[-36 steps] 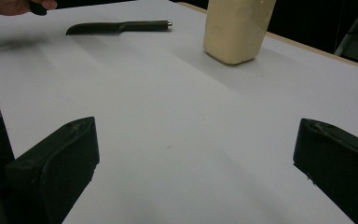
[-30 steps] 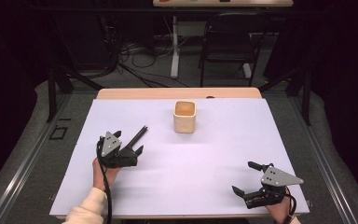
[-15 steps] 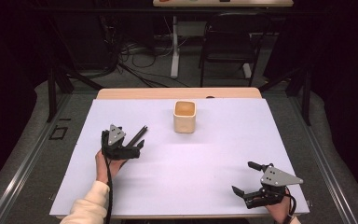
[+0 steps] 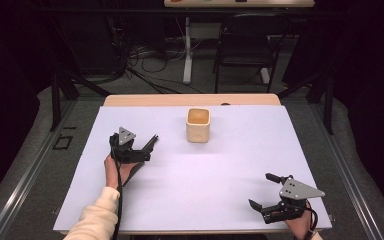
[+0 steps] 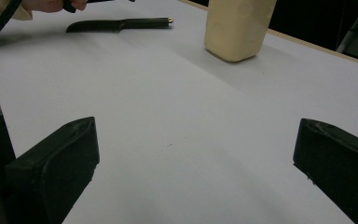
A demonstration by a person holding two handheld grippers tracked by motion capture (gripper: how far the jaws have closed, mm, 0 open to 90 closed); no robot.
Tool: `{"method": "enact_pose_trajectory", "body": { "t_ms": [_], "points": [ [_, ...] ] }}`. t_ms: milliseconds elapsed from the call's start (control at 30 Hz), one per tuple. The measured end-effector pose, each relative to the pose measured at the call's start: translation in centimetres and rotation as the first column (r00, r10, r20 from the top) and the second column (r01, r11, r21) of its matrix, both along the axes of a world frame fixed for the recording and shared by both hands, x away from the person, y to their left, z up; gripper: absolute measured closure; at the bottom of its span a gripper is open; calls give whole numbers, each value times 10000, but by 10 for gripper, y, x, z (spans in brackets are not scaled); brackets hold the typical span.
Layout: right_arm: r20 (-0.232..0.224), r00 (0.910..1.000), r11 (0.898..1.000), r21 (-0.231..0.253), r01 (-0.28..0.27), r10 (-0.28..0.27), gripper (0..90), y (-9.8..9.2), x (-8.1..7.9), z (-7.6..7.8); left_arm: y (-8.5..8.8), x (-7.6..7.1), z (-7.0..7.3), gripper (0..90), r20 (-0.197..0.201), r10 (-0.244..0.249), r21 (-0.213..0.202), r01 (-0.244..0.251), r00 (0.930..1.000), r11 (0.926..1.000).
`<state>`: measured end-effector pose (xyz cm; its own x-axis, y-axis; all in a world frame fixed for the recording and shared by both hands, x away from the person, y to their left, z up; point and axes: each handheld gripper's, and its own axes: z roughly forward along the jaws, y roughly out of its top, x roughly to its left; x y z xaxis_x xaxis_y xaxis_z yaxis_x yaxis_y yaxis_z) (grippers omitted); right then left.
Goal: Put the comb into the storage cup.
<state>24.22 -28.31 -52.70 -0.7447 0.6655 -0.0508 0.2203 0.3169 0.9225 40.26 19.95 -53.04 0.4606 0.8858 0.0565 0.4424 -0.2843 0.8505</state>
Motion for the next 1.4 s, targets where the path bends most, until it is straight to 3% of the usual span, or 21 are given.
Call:
{"method": "enact_pose_trajectory", "body": {
  "t_ms": [167,233,433,500,533,700,800,1000,1400],
  "points": [
    [18,10000,10000,-23,-13,13,0,0,0,0,-3,9,-3,3,-111,104,400,-99,9999,9992],
    [12,10000,10000,-13,-7,7,0,0,0,0,-3,13,-3,11,-216,160,364,-152,9996,9992],
    [-23,10000,10000,-35,-4,4,0,0,0,0,-3,23,-5,171,-442,543,404,-526,9975,9978],
    [-39,10000,10000,-39,-11,11,0,0,0,0,-3,25,-6,182,-532,589,460,-565,9968,9973],
    [-57,10000,10000,-49,-14,13,0,1,0,-1,-3,29,-7,284,-814,670,561,-625,9944,9965],
    [-41,10000,10000,-83,-15,15,0,1,1,-1,-4,36,-6,491,-873,765,542,-720,9932,9959],
    [-34,10000,10000,-85,-24,24,0,1,0,-1,-9,42,-10,623,-1187,523,583,-457,9915,9973],
    [11,9999,9999,5,-172,172,0,0,0,0,-15,50,-12,897,-1422,571,752,-467,9882,9961],
    [-49,9999,9999,-17,-123,123,0,0,1,-1,-23,60,-20,900,-1785,415,866,-263,9831,9959]
  ]
}}
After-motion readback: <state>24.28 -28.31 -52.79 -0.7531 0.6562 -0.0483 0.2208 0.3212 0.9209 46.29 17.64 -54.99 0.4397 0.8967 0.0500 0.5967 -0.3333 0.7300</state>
